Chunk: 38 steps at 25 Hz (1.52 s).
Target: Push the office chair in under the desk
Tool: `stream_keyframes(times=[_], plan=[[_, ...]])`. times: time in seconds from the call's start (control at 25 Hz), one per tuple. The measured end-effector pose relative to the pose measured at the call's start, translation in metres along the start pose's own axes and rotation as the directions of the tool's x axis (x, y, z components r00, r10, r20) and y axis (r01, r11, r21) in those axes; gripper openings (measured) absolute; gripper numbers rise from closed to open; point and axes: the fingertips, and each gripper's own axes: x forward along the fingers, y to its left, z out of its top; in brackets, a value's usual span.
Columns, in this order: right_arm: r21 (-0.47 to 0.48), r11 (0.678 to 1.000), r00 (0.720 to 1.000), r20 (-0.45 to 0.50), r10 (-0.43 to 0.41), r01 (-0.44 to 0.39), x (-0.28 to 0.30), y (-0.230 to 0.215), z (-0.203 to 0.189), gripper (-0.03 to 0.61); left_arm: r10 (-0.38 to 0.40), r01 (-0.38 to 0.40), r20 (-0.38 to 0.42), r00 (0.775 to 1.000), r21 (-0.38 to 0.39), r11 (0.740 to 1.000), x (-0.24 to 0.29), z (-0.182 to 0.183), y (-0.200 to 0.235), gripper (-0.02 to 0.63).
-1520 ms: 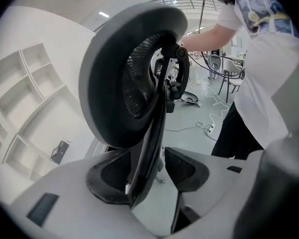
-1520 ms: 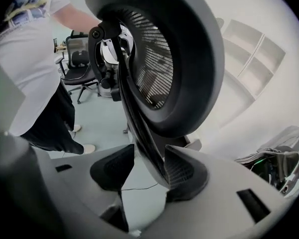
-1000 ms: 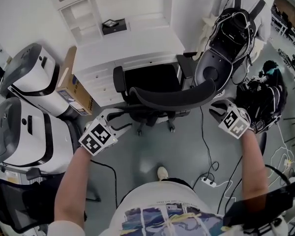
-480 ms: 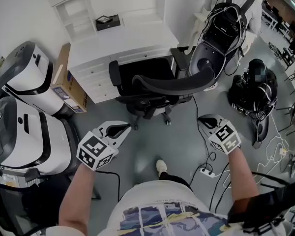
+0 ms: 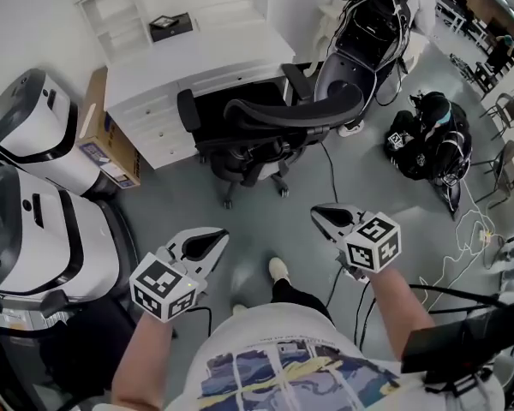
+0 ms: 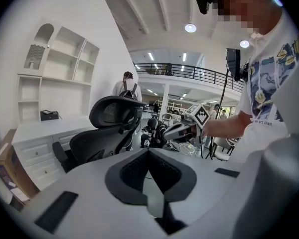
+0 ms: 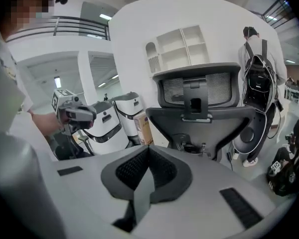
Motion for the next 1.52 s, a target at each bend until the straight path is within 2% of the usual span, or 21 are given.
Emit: stream_keyframes(times=[0.12, 0.44, 0.68, 0.84, 1.52], plan=[[0.018, 1.000, 1.000, 0.001, 0.011, -0.011, 0.001, 0.025, -0.007, 0.025, -0.008, 0.008, -0.006, 1.000, -0.029, 1.000, -0.015, -0.009, -0.011, 0.014], [0.027, 0.997, 0.997, 0.020, 0.075, -0.076, 0.001, 0.092, -0.017, 0.025, -0.032, 0.033, 0.013, 0.999, -0.046, 0.998, -0.053, -0.021, -0.036, 0.012], [-0.015, 0.996, 0.995, 0.033, 0.093, -0.093, -0.004, 0.131, -0.025, 0.025, -0.024, 0.026, 0.045, 0.999, -0.063, 0.998, -0.073, -0.030, -0.048, 0.013], [-0.031, 0.995, 0.995, 0.036, 0.097, -0.096, -0.007, 0.145, -0.029, 0.025, -0.020, 0.022, 0.038, 0.999, -0.045, 0.999, -0.082, -0.038, -0.055, 0.014], [-0.071, 0.989, 0.991, 0.031, 0.130, -0.128, -0.013, 0.183, -0.041, 0.025, -0.029, 0.031, 0.035, 0.999, -0.056, 0.998, -0.099, -0.057, -0.080, 0.014]])
